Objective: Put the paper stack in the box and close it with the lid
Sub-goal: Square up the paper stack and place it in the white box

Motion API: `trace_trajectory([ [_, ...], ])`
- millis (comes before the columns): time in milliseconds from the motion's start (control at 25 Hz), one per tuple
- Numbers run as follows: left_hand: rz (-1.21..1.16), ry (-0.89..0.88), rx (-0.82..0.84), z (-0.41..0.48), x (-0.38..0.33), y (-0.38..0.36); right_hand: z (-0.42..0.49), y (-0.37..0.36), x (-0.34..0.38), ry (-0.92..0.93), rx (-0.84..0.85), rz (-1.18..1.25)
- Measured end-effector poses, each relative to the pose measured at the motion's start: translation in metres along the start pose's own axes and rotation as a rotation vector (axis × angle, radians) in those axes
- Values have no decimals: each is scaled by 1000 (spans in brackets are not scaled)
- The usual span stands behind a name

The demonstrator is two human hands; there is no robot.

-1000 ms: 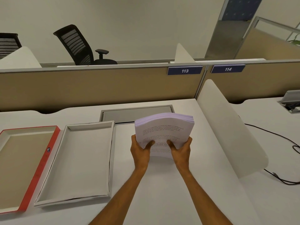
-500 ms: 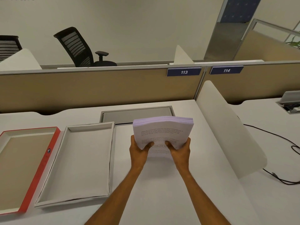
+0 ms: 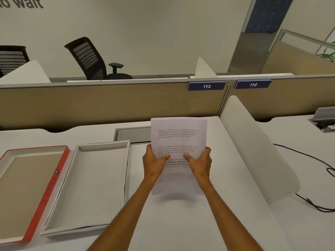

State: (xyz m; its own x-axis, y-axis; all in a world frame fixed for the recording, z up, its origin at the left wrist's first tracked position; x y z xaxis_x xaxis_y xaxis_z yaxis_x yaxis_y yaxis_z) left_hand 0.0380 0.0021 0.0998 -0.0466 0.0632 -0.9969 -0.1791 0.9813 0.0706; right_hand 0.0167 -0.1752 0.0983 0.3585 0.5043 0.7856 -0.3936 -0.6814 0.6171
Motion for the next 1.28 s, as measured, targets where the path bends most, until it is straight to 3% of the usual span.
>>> trace_trajectory([
  [120,87,68,7,11,-9,19,9,2,19,-9,147,-242],
  [320,145,100,80,21,-6,63,-5,-25,34,-34,300,-261],
  [960,263,150,-28,47,26,248,-101,-181,113,57,409,-279],
  [1280,263,166,-57,63,49,306,-135,-240,132,51,444,-286],
])
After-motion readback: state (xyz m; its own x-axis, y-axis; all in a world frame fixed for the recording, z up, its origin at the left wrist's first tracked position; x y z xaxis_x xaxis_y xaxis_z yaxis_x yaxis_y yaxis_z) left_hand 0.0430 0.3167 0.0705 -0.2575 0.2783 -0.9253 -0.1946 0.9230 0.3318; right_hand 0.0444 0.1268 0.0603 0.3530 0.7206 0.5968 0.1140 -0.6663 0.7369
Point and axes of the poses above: each hand's wrist, its own z-axis towards the middle knuckle, its own y-axis out of the back of the hand, x = y × z, the point moved 2 cm from there along z, towards the middle knuckle, and after that the axes turned 15 degrees about -z, right-handed, at the moved point
